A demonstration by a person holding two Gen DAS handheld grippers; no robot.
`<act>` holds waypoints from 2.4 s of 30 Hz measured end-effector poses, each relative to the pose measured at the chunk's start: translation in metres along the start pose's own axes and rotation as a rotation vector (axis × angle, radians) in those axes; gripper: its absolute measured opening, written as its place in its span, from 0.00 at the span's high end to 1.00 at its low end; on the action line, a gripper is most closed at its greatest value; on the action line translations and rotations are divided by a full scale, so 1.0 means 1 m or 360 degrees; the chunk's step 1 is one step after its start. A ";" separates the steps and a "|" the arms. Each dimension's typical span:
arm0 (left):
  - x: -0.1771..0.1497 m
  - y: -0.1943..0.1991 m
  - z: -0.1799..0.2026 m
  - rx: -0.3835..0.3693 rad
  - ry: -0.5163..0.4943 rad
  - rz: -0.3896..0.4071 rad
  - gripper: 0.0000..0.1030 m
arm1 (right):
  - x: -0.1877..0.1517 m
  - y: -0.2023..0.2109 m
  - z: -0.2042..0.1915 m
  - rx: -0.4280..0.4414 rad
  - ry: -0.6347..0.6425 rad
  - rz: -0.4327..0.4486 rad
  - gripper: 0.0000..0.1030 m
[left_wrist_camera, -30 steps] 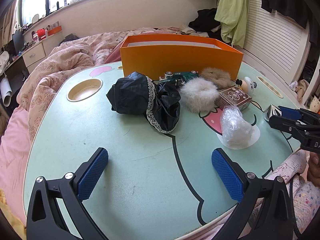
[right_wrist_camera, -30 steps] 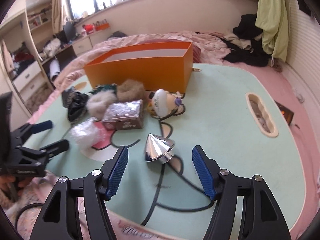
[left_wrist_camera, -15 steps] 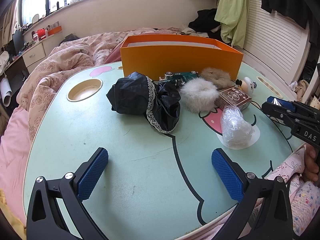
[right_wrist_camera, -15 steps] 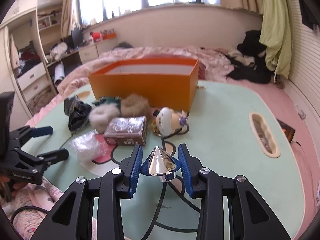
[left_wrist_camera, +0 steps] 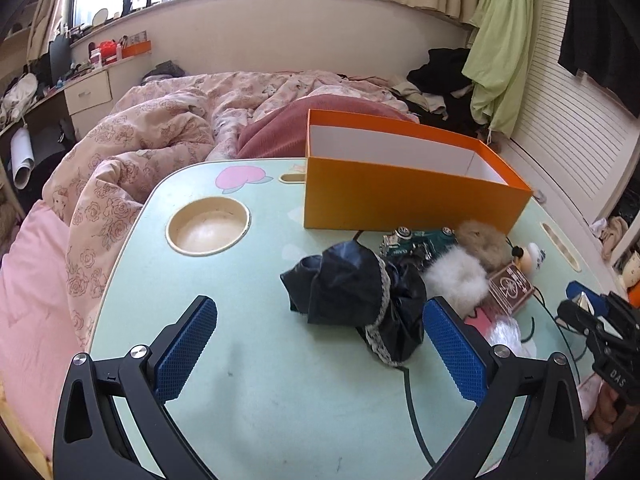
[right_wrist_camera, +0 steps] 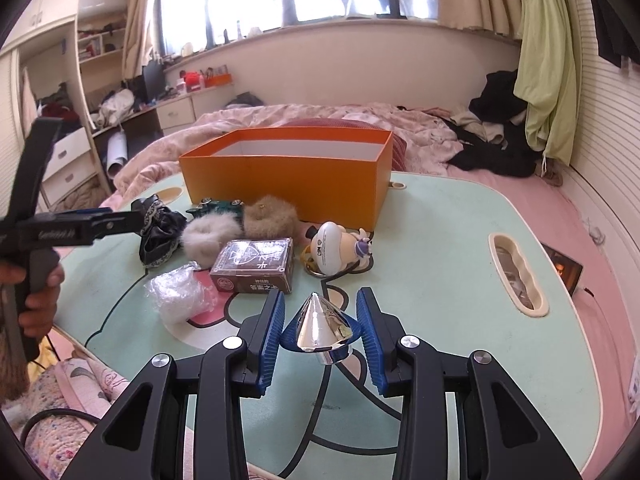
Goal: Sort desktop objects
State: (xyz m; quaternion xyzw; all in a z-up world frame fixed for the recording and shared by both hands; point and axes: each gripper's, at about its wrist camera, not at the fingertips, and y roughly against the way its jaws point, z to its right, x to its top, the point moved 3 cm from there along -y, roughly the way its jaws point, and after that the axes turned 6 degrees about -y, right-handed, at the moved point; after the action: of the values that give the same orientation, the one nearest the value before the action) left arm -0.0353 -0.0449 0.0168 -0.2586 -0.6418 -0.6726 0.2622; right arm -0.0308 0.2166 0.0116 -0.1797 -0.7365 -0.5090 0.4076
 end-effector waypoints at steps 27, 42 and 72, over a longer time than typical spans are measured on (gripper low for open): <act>0.038 0.069 0.018 -0.0164 -0.0089 0.0294 0.70 | 0.030 0.009 0.003 0.0081 -0.0102 0.0001 0.65; 0.141 -0.048 0.036 -0.0159 0.0051 0.0001 0.59 | 0.158 -0.097 -0.002 -0.0153 -0.0177 -0.0050 0.44; -0.050 0.009 0.049 0.0002 -0.0217 -0.0066 0.15 | -0.008 -0.023 0.004 -0.0210 -0.0046 -0.0379 0.00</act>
State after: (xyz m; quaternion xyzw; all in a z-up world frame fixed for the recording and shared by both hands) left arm 0.0080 0.0042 -0.0085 -0.2903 -0.6638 -0.6584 0.2041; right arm -0.0437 0.2121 -0.0095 -0.1249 -0.7234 -0.5985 0.3208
